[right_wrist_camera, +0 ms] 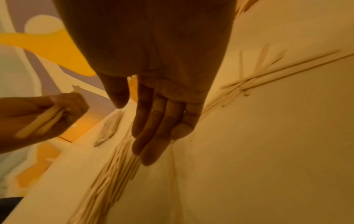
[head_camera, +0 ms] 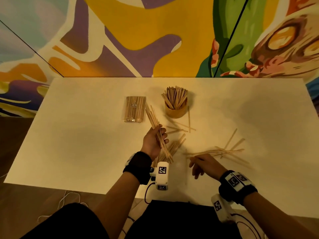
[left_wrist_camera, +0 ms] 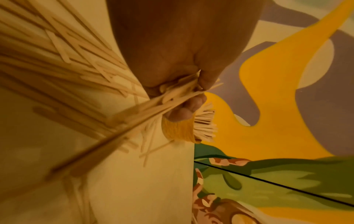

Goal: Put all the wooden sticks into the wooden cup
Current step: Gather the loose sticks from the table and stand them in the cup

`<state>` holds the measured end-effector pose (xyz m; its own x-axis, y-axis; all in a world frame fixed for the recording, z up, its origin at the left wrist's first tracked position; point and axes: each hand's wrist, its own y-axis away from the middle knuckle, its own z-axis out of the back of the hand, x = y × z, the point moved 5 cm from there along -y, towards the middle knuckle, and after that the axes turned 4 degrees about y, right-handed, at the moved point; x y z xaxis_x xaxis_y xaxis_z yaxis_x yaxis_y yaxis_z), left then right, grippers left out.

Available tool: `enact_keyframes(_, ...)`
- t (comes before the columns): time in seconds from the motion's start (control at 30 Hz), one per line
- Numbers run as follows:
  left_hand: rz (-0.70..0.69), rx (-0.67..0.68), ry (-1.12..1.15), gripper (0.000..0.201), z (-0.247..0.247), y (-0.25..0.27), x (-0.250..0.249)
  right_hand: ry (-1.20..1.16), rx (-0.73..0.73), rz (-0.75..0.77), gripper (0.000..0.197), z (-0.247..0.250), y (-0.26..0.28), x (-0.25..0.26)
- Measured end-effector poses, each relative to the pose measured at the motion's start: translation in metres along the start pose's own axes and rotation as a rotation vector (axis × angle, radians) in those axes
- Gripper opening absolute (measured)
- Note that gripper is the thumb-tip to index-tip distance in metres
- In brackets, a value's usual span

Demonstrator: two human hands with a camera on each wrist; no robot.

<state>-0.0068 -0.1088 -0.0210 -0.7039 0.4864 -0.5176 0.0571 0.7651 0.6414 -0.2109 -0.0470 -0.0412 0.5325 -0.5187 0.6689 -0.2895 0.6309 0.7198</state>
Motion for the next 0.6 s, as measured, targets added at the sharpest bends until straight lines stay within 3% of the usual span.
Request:
enact_keyframes(0.27, -0.056, -0.002, 0.02, 0.01, -0.033, 0.002, 0.02, -0.581, 0.235, -0.32, 0.065, -0.022, 0.004, 0.013)
enact_keyframes(0.37, -0.124, 0.014, -0.071, 0.014, -0.045, 0.006, 0.024, -0.757, 0.318, -0.35, 0.069, -0.025, 0.004, 0.016)
enact_keyframes(0.6, -0.297, 0.059, -0.424, 0.016, -0.05, 0.013, 0.03, -0.861, 0.334, -0.345, 0.067, -0.009, -0.004, 0.038)
